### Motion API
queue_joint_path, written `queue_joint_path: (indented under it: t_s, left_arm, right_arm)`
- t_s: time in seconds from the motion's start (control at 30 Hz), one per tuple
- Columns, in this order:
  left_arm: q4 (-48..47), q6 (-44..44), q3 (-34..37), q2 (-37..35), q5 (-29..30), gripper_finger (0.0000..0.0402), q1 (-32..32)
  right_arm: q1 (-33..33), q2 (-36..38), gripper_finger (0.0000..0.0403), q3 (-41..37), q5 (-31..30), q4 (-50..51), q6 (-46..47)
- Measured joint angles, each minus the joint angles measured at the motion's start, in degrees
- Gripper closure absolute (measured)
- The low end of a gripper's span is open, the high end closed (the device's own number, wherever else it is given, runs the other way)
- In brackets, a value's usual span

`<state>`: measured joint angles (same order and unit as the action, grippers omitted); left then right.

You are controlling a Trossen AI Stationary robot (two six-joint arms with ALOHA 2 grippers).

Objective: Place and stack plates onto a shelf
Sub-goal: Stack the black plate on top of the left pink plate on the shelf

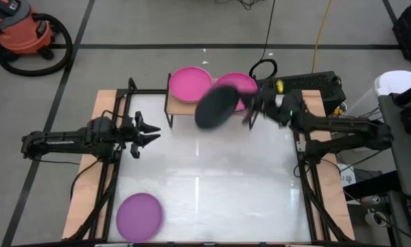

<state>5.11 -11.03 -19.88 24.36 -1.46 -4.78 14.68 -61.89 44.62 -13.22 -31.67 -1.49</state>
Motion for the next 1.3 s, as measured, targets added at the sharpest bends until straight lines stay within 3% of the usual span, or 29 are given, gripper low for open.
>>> queue_joint_path:
  t_s: [0.13, 0.23, 0.43, 0.6, 0.93, 1.13, 1.3]
  left_arm:
    - [2.2, -1.1, 0.0, 0.0, 0.0, 0.0270, 0.0]
    - [2.5, -0.2, 0.0, 0.0, 0.0, 0.0270, 0.0]
    - [2.5, 0.2, 0.0, 0.0, 0.0, 0.0270, 0.0]
    - [2.5, -1.0, 0.0, 0.0, -0.1, 0.0270, 0.0]
    - [3.8, 1.9, 0.0, 0.0, 0.0, 0.0270, 0.0]
    - [5.3, 2.3, 0.0, 0.0, 0.0, 0.0270, 0.0]
    - [6.3, 2.3, 0.0, 0.0, 0.0, 0.0270, 0.0]
  right_arm:
    - [13.7, -6.7, 0.0403, 4.3, 8.7, -6.5, 12.3]
    - [19.0, -14.4, 0.0403, 10.9, 13.4, -5.8, 19.0]
    - [20.7, -30.0, 0.0403, 28.0, 19.4, 4.8, 19.6]
    - [20.9, -38.5, 0.0403, 34.6, 19.4, 10.2, 18.4]
    - [21.8, -42.4, 0.0402, 34.9, 19.2, 11.9, 17.7]
    - [21.7, -42.4, 0.0399, 34.9, 10.8, 17.6, 14.3]
    - [22.0, -42.3, 0.0395, 35.0, 12.6, 17.9, 14.0]
